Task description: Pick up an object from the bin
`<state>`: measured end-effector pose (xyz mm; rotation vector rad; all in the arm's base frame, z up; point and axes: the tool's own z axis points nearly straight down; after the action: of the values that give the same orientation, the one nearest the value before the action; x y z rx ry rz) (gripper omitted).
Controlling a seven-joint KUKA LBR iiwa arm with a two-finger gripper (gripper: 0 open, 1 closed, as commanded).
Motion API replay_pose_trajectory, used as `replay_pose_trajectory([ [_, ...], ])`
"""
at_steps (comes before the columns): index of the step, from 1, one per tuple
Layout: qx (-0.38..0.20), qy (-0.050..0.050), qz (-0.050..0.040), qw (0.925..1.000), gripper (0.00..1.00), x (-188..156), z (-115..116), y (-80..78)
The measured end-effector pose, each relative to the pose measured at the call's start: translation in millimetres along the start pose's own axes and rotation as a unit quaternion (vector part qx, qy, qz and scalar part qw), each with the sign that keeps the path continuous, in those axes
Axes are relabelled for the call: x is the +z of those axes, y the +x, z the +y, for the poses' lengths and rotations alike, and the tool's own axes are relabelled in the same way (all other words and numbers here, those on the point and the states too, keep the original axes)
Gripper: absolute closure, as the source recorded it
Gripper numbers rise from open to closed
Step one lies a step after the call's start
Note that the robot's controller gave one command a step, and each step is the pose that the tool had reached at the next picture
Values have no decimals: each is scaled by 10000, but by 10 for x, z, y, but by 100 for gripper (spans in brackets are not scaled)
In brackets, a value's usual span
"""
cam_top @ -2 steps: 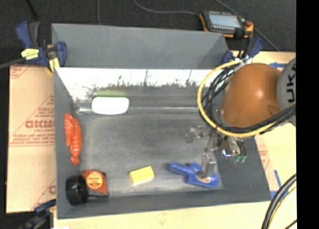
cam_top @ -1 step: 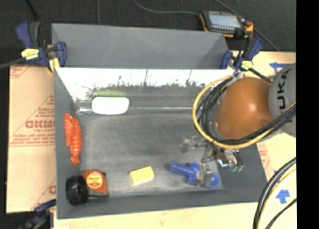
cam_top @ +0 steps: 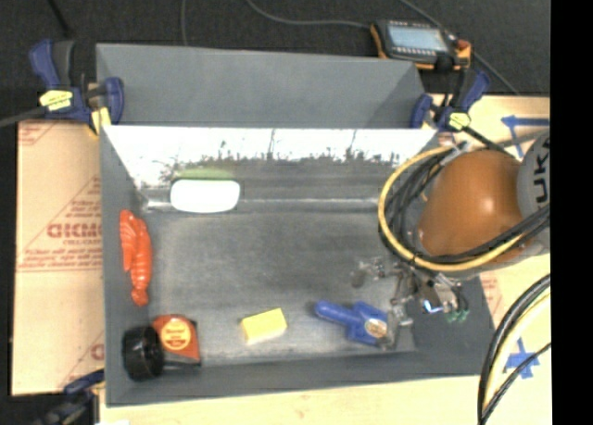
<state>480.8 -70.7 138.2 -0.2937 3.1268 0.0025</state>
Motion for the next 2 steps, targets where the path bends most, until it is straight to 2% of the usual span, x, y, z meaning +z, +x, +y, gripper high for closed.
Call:
replay_pose_trajectory([
  [1, -304, 26, -10, 9995, 0, 296, -12, -92],
  [2, -683, 2, 6, 9977, 0, 495, 59, -86],
])
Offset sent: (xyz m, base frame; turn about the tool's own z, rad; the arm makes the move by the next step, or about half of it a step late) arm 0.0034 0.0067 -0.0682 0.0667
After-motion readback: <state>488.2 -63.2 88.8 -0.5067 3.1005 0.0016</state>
